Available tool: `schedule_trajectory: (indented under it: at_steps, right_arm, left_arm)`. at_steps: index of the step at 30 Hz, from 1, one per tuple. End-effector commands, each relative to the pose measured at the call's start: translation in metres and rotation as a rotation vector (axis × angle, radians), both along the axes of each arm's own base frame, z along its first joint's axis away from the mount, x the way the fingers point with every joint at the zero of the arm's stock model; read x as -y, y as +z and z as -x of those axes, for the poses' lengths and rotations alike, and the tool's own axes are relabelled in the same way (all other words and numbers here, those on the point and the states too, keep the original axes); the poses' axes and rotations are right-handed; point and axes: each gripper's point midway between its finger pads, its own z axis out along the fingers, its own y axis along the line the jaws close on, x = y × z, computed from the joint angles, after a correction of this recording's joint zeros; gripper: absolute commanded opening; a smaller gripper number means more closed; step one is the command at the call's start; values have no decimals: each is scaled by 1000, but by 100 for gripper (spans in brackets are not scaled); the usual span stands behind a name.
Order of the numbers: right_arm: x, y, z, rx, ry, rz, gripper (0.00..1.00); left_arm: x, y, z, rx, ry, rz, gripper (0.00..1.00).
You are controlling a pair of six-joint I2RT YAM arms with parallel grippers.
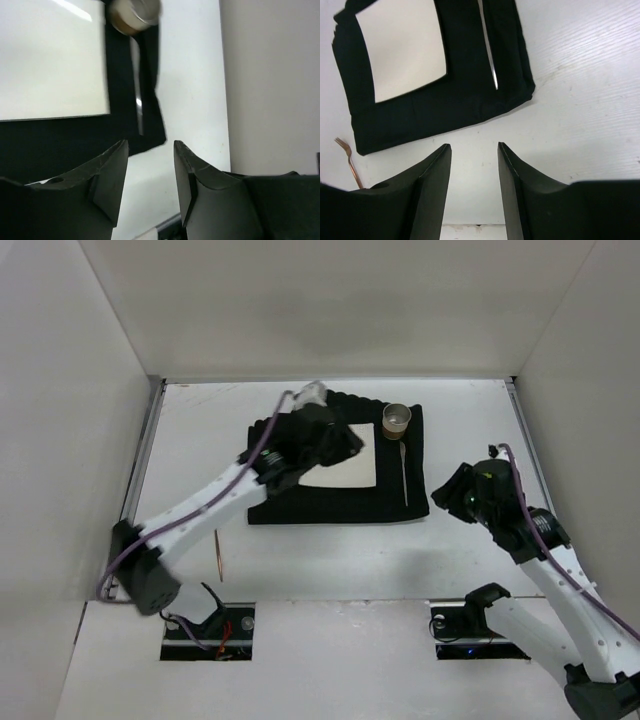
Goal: Set the dinner table for one person
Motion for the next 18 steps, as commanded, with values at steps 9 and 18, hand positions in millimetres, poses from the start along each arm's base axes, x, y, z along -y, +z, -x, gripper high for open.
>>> schedule_trajectory:
  at_steps: [9,18]
  right_arm:
    - [-71,-6,-30,82,169,-62,27]
    - [-99,-10,-29,90,240,-80,32]
  left_arm:
    - [-318,-165,122,-419,554,-572,38]
    - [-334,-212,125,-624,598,-631,31]
